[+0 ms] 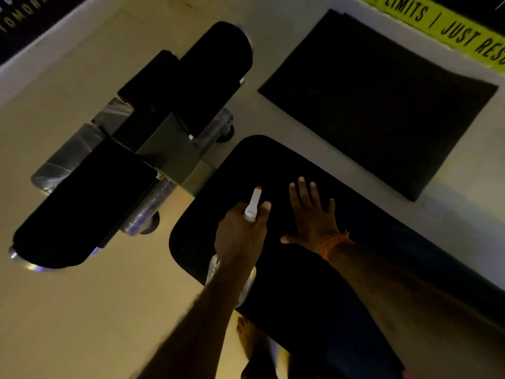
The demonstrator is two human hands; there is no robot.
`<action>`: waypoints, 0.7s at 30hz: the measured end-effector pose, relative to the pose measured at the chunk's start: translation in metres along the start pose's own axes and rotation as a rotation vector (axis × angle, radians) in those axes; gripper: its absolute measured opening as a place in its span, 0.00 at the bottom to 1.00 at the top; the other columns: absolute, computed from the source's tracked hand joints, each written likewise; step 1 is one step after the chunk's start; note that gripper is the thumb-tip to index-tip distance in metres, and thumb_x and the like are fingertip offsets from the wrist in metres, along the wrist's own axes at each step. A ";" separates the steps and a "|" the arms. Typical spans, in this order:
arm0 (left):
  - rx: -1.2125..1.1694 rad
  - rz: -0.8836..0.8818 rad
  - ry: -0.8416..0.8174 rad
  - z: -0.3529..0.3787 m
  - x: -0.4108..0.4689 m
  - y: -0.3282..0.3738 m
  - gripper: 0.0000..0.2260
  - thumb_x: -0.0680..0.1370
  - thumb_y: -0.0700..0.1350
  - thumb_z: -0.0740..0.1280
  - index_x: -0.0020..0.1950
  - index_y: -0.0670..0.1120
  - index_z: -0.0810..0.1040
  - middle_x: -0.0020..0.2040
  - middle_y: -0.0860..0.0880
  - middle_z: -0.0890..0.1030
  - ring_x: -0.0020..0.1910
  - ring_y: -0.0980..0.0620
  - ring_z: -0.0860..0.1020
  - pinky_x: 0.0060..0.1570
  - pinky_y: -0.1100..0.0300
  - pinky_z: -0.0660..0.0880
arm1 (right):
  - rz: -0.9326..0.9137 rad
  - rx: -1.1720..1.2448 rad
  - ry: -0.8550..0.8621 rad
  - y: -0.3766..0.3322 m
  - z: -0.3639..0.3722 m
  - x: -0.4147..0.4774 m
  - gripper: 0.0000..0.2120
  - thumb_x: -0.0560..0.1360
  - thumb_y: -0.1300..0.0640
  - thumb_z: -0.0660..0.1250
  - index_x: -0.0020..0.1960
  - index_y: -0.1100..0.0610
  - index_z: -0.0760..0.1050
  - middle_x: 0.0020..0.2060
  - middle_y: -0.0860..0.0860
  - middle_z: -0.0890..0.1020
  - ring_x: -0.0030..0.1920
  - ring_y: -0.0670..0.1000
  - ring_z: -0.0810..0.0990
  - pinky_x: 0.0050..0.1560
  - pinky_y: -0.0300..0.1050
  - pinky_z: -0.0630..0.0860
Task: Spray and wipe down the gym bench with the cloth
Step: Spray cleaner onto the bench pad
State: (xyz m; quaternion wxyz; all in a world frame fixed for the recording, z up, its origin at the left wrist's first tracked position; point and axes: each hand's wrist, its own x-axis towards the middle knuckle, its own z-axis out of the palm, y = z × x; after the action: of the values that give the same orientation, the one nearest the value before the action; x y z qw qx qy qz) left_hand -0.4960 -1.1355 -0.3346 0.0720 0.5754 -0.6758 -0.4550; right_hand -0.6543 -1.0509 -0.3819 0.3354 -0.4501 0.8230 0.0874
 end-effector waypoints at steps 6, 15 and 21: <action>0.008 0.012 0.018 0.011 -0.001 0.001 0.14 0.78 0.65 0.68 0.42 0.56 0.76 0.34 0.61 0.75 0.34 0.65 0.76 0.32 0.66 0.67 | -0.004 0.009 -0.003 -0.002 -0.001 -0.001 0.66 0.69 0.35 0.75 0.82 0.55 0.28 0.81 0.55 0.30 0.82 0.61 0.31 0.77 0.78 0.48; 0.047 0.038 0.058 0.004 -0.035 -0.021 0.16 0.82 0.60 0.64 0.67 0.56 0.79 0.42 0.59 0.79 0.45 0.56 0.82 0.34 0.71 0.67 | -0.095 0.043 0.126 -0.007 0.010 -0.019 0.56 0.75 0.44 0.74 0.84 0.55 0.37 0.83 0.56 0.37 0.83 0.61 0.37 0.77 0.76 0.53; -0.022 0.017 0.099 -0.004 -0.069 -0.041 0.20 0.83 0.57 0.62 0.76 0.57 0.72 0.55 0.49 0.84 0.50 0.52 0.82 0.50 0.54 0.80 | -0.254 -0.062 0.174 -0.007 0.037 -0.044 0.44 0.81 0.42 0.64 0.85 0.53 0.41 0.84 0.53 0.41 0.84 0.59 0.40 0.79 0.72 0.50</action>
State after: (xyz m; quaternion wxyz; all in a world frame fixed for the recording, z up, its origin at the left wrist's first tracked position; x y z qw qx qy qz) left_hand -0.4416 -1.0766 -0.3320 0.1156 0.5908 -0.6711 -0.4327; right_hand -0.6148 -1.0089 -0.3812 0.2571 -0.5667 0.7822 0.0303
